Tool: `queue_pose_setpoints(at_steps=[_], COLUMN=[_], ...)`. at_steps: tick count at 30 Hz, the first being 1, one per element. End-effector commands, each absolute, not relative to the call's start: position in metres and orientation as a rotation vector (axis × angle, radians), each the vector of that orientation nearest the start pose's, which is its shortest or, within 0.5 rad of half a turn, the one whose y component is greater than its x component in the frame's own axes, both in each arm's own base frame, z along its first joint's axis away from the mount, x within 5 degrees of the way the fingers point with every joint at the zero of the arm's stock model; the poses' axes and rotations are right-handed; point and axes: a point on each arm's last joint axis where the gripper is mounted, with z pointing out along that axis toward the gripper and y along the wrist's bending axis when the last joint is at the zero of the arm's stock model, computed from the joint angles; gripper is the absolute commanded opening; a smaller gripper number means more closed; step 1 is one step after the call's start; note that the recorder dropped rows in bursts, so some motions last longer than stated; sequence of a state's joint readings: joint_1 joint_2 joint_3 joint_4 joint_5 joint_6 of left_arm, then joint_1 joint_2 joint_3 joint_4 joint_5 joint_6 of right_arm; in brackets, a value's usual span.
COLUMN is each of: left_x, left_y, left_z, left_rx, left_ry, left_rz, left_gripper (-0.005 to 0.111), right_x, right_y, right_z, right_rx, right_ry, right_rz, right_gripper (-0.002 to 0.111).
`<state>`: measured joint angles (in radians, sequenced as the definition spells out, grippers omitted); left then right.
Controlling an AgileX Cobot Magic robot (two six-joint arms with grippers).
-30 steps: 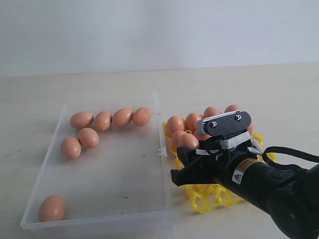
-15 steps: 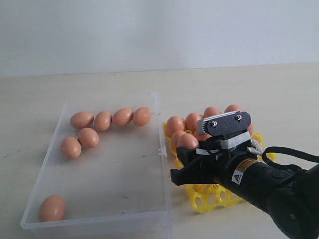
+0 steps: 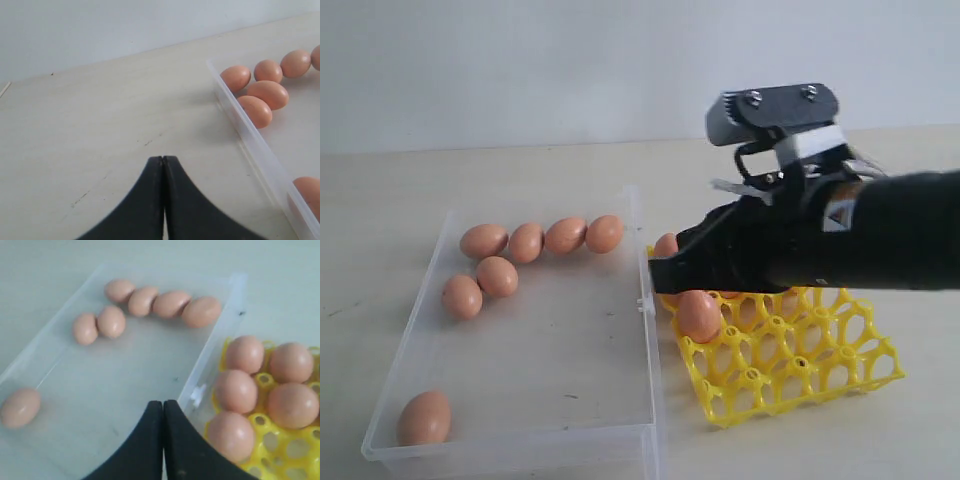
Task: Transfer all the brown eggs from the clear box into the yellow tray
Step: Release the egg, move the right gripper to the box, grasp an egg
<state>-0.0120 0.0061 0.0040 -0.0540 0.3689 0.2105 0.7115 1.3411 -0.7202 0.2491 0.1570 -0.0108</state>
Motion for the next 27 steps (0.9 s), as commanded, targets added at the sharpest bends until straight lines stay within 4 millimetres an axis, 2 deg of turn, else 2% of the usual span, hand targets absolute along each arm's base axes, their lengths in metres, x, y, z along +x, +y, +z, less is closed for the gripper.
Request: queue_pose_setpoints(at_steps=[1, 3, 6, 8, 12, 15, 17, 21, 27], left_x=[0.053, 0.053, 0.053, 0.053, 0.053, 0.053, 0.053, 0.053, 0.053], left_y=[-0.003, -0.003, -0.003, -0.003, -0.003, -0.003, -0.003, -0.003, -0.003], left_z=[0.181, 0.181, 0.181, 0.181, 0.181, 0.181, 0.181, 0.181, 0.181], left_rx=[0.161, 0.161, 0.161, 0.161, 0.161, 0.161, 0.161, 0.161, 0.161], left_ry=[1.837, 1.837, 1.837, 1.837, 1.837, 1.837, 1.837, 1.837, 1.837], left_rz=[0.076, 0.076, 0.076, 0.076, 0.076, 0.076, 0.076, 0.076, 0.076], left_gripper=[0.000, 0.000, 0.000, 0.000, 0.000, 0.000, 0.000, 0.000, 0.000], right_x=[0.210, 0.216, 0.226, 0.232, 0.241, 0.249, 0.252, 0.256, 0.256], right_y=[0.231, 0.256, 0.291, 0.308, 0.344, 0.360, 0.366, 0.376, 0.391], right_z=[0.248, 0.244, 0.229, 0.218, 0.189, 0.174, 0.167, 0.162, 0.149], right_rx=[-0.817, -0.921, -0.924, -0.886, -0.795, -0.653, -0.622, -0.609, -0.642], right_ry=[2.494, 2.536, 2.654, 2.739, 2.901, 2.951, 2.935, 2.879, 2.912], right_rz=[0.569, 0.594, 0.682, 0.732, 0.804, 0.898, 0.913, 0.913, 0.927], right_gripper=[0.000, 0.000, 0.005, 0.013, 0.036, 0.054, 0.060, 0.060, 0.060])
